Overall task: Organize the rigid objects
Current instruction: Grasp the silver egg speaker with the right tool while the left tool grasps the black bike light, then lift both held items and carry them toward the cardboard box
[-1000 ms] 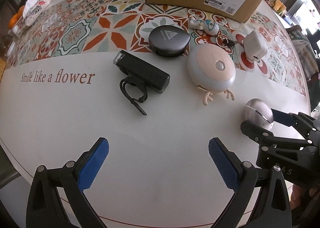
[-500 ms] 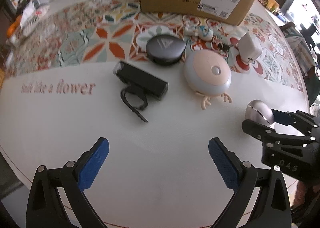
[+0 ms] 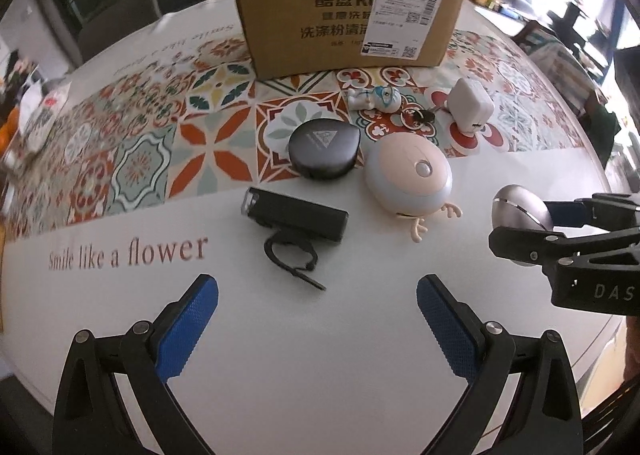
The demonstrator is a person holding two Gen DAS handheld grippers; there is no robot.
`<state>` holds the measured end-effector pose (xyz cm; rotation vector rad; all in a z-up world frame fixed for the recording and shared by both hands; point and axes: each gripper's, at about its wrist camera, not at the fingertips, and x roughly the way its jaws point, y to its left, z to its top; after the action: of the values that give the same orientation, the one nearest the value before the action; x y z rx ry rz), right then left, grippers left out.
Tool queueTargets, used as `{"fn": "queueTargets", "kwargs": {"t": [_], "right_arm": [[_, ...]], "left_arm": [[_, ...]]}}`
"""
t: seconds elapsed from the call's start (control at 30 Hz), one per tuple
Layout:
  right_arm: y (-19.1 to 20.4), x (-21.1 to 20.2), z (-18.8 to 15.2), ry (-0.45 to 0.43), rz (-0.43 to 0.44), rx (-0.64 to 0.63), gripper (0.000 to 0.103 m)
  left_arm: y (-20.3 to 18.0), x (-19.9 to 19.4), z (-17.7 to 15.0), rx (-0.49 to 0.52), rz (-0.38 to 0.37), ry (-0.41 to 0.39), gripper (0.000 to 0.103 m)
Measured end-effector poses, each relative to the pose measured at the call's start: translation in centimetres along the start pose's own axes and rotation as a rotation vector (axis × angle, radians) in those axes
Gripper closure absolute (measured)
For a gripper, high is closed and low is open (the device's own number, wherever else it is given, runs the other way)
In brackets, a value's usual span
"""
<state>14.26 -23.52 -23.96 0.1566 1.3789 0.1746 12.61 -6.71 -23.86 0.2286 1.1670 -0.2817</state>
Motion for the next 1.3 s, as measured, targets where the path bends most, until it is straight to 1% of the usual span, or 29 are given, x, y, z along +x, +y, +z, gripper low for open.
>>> {"fn": "queueTargets", "kwargs": {"t": [0.1,0.3,0.47,0.87,0.97,1.03,1.1,1.13,1.3], "right_arm": [[0.5,0.5,0.3,0.003,0.002,0.024,0.043],[1.0,1.4,0.6,0.012,0.007,0.079,0.043],[0.8,2.4,0.7,0.031,0.007,0.116,0.043],[0.4,3.5,1.0,0.050,-0.002,0.148,0.043],[0.1,3.6,1.1,0.053,-0.004,0.153,0.043],[0.1,3.6,1.2,0.054,-0.003,0.154,0.043],[0.1,3.7,1.3,0.054,-0.002,0.153,0.043],[0.2,3.8,1.4,0.054,-0.001,0.152,0.043],[0.3,3.8,1.5,0.052,0.001,0.142,0.043]], "left_arm": [[0.4,0.8,0.6,0.052,-0.002,-0.005,0.001],[0.8,1.9,1.5,0.124,-0.008,-0.011,0.001],[1.1,3.0,1.9,0.153,-0.019,-0.018,0.001],[0.7,5.6,2.7,0.203,-0.025,-0.025,0.001],[0.8,6.0,2.9,0.198,-0.023,-0.025,0.009],[1.0,6.1,3.0,0.189,-0.032,-0.019,0.022],[1.1,6.2,3.0,0.182,-0.041,-0.012,0.027],[1.1,6.2,3.0,0.182,-0.039,-0.015,0.029],[1.1,5.8,3.0,0.175,-0.046,-0.010,0.029]]}}
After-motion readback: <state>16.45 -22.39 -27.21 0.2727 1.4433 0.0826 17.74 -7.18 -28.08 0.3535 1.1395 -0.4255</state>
